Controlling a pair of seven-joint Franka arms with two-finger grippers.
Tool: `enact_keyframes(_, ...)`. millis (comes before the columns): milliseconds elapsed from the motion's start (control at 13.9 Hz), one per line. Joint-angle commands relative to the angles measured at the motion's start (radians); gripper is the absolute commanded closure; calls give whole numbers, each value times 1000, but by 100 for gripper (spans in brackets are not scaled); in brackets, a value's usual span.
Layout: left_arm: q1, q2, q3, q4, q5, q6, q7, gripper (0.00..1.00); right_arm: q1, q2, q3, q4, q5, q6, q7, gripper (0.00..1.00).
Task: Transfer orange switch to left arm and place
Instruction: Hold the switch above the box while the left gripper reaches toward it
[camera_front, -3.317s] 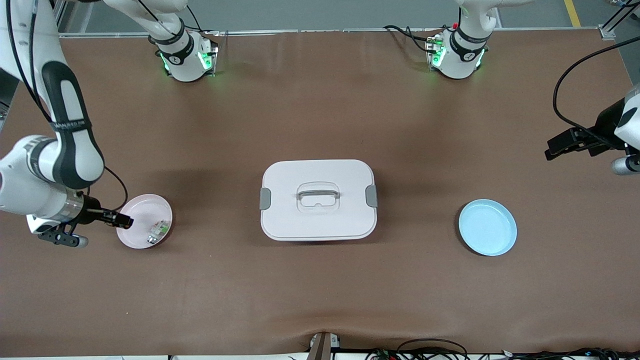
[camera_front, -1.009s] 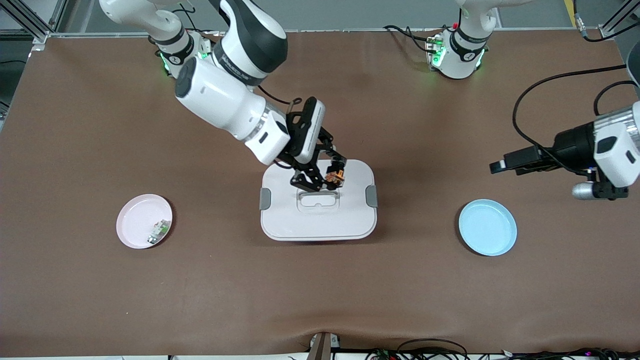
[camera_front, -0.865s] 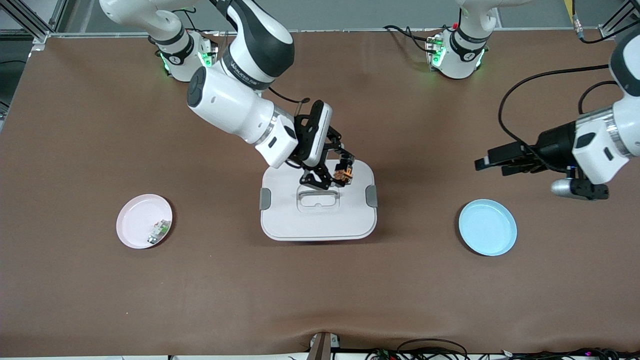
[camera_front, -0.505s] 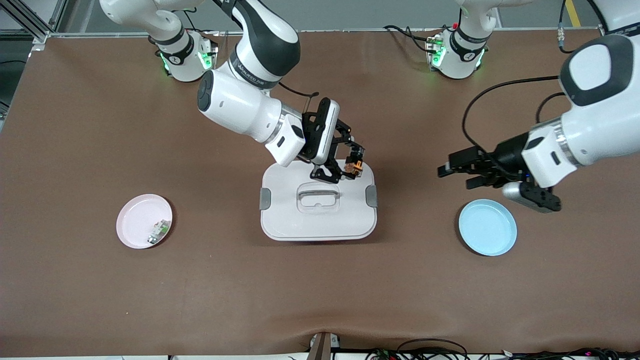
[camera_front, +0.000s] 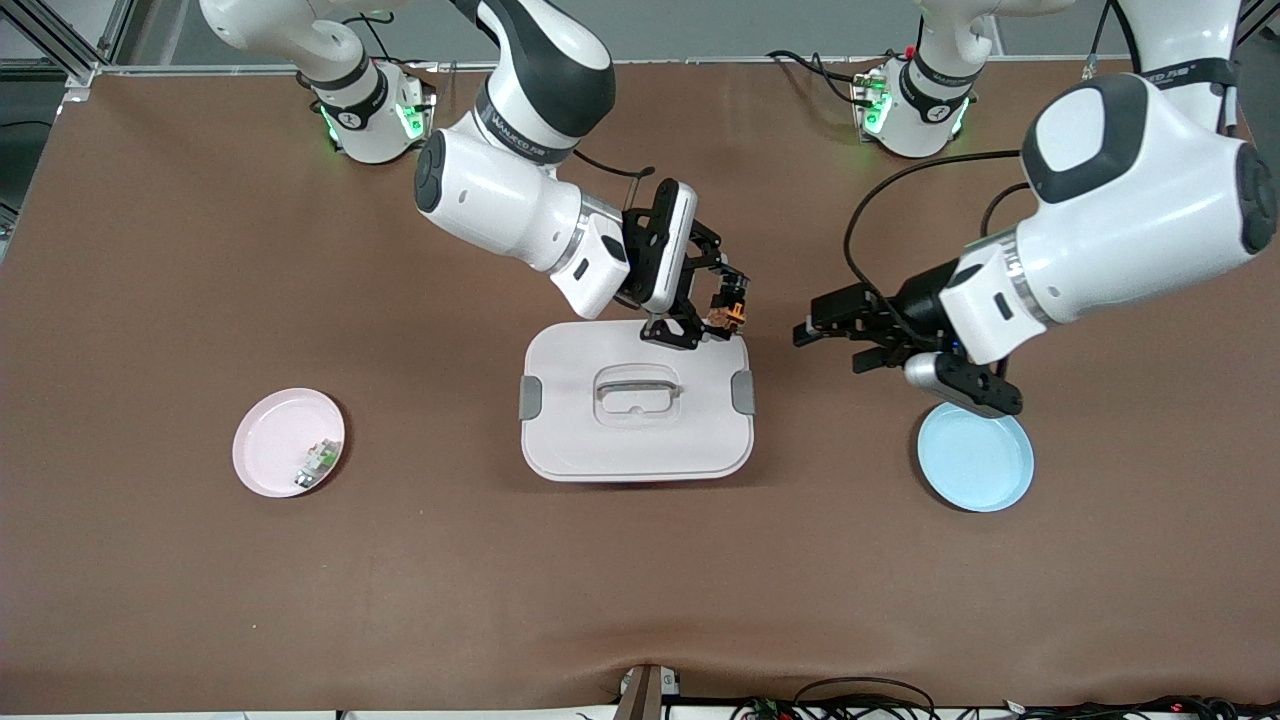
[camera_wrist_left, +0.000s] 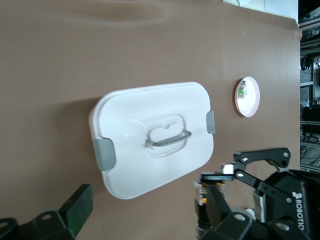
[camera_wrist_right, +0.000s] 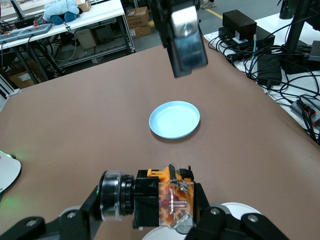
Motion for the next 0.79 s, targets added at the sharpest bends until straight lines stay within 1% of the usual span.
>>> enact_keyframes(0,-39,1,2,1,-2,9,-35,0,9,16,-11,30,23,3,9,90)
enact_keyframes(144,-57,1,2,1,-2,11,-66,0,9,16,-11,27,21,1,9,90)
enact_keyframes(433,-96,9,2,3,-2,12,-69,0,9,15,-13,27,21,0,11,90)
enact_keyframes(577,-99,16,2,3,-2,12,-72,0,9,15,-14,27,19,-2,11,90)
enact_keyframes(721,-114,26,2,3,0,12,-92,4,9,13,-14,24,19,-2,11,89)
